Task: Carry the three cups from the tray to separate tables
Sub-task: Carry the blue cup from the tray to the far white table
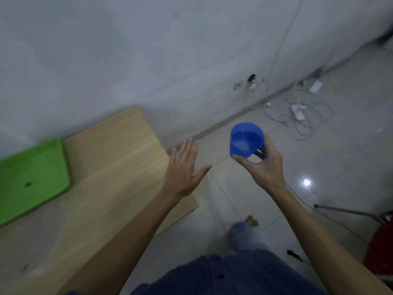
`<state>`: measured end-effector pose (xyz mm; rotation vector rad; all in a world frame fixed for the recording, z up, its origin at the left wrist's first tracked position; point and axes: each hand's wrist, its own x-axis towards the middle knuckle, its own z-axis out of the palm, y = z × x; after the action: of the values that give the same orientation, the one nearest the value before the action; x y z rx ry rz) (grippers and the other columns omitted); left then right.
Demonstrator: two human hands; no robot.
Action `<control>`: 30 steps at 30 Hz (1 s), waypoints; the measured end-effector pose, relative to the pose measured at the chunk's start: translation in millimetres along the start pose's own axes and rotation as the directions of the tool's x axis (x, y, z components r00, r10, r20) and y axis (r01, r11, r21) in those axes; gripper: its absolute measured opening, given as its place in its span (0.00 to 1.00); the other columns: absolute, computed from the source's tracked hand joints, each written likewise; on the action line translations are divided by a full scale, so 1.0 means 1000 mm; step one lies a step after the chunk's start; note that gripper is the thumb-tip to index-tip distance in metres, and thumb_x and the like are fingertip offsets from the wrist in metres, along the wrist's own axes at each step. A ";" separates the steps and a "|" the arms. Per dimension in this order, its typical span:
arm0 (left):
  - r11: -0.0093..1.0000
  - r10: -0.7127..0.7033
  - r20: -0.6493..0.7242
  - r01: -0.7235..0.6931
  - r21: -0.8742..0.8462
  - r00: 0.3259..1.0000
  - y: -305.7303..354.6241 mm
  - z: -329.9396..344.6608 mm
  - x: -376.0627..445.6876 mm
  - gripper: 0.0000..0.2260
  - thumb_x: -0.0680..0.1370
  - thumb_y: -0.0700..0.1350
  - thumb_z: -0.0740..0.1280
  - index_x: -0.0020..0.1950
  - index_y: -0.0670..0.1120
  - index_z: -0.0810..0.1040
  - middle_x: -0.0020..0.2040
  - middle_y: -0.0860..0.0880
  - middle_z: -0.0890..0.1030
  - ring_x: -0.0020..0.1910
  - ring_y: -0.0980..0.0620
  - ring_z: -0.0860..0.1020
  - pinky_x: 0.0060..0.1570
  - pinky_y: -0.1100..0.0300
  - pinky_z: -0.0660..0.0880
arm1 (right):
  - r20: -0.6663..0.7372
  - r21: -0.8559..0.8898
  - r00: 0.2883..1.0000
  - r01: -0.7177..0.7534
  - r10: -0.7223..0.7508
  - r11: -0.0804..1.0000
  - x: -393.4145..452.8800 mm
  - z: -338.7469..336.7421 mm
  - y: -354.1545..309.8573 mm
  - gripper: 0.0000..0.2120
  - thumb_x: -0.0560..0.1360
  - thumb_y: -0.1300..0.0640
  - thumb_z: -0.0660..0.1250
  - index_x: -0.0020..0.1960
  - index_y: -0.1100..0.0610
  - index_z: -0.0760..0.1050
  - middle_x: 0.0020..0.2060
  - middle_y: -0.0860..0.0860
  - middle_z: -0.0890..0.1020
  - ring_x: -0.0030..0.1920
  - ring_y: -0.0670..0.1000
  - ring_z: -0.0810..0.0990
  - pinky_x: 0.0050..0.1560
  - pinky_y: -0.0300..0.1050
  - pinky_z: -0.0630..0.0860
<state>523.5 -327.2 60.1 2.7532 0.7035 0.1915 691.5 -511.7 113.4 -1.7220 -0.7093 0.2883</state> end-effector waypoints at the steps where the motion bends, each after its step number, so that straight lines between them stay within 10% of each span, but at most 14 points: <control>1: 1.000 0.024 0.014 -0.023 -0.013 1.000 0.015 0.007 0.024 0.39 0.83 0.69 0.50 0.85 0.44 0.52 0.85 0.45 0.54 0.84 0.49 0.49 0.81 0.41 0.48 | -0.029 -0.011 1.000 -0.004 0.003 1.000 0.012 -0.019 0.009 0.34 0.68 0.57 0.84 0.71 0.56 0.75 0.61 0.45 0.82 0.62 0.44 0.82 0.61 0.38 0.80; 14: 0.936 0.343 0.133 -0.327 -0.129 0.930 0.254 0.089 0.304 0.39 0.82 0.69 0.50 0.85 0.44 0.52 0.85 0.45 0.54 0.84 0.48 0.50 0.81 0.42 0.50 | -0.356 -0.061 0.927 -0.147 0.116 0.987 0.151 -0.285 0.099 0.36 0.68 0.57 0.85 0.72 0.55 0.75 0.62 0.45 0.83 0.62 0.45 0.82 0.62 0.42 0.81; 30: 0.697 0.716 0.264 -0.682 -0.222 0.646 0.550 0.227 0.643 0.40 0.81 0.71 0.47 0.85 0.46 0.49 0.85 0.47 0.50 0.84 0.50 0.46 0.82 0.42 0.48 | -0.737 -0.051 0.656 -0.295 0.163 0.954 0.337 -0.570 0.237 0.36 0.68 0.57 0.84 0.73 0.54 0.74 0.63 0.46 0.82 0.62 0.45 0.82 0.61 0.42 0.81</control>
<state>1375.2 -531.4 52.1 2.6997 -0.4910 -0.0866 1336.1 -792.9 106.7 -1.8871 0.0921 -0.3061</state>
